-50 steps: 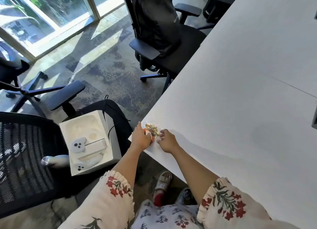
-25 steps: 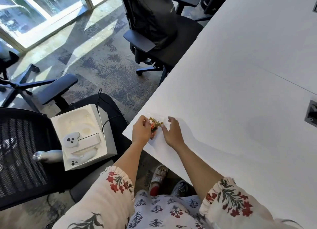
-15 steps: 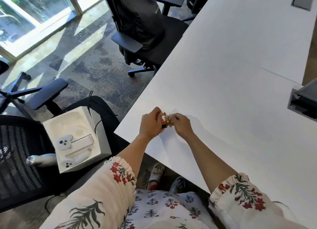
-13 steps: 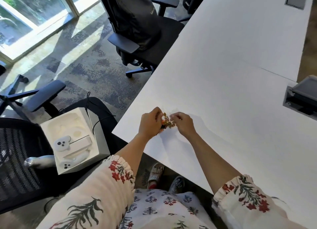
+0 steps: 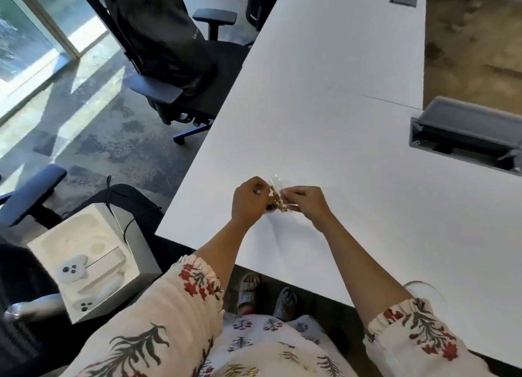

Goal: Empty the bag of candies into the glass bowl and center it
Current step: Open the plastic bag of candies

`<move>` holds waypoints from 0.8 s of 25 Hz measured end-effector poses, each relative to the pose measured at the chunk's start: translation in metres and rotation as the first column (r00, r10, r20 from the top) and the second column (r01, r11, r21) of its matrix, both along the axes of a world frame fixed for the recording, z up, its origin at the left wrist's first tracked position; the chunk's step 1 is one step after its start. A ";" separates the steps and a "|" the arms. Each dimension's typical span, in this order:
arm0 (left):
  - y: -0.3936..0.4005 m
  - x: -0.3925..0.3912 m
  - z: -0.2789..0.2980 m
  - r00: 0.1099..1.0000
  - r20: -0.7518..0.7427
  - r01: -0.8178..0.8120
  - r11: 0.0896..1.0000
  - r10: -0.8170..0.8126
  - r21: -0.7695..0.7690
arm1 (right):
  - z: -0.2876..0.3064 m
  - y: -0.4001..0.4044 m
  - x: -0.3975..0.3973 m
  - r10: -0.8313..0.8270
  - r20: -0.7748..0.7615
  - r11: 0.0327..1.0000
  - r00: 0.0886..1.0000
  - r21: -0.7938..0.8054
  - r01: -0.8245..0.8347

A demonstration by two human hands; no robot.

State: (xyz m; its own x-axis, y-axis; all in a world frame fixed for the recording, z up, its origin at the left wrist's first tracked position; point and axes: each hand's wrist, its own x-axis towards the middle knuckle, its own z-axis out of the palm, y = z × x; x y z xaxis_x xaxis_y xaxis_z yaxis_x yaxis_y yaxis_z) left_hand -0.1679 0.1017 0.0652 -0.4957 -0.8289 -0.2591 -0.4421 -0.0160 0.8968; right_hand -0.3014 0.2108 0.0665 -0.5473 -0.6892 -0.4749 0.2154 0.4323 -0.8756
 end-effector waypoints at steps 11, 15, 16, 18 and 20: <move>0.024 -0.034 -0.004 0.975 -0.091 -0.114 0.809 0.202 0.576 | 0.005 0.022 -0.001 -0.179 -0.184 0.983 0.967 0.018 0.185; 0.034 -0.040 -0.001 0.964 -0.140 -0.080 0.752 0.224 0.654 | 0.008 0.022 0.002 -0.178 -0.294 0.980 0.939 0.030 0.195; 0.036 -0.042 0.001 0.963 -0.144 -0.074 0.738 0.227 0.670 | 0.009 0.023 0.004 -0.169 -0.324 0.981 0.931 0.039 0.191; 0.039 -0.044 0.004 0.965 -0.147 -0.057 0.720 0.217 0.691 | 0.011 0.025 0.006 -0.175 -0.348 0.978 0.921 0.050 0.204; 0.041 -0.046 0.005 0.965 -0.137 -0.059 0.697 0.222 0.715 | 0.012 0.027 0.005 -0.184 -0.355 0.973 0.917 0.065 0.220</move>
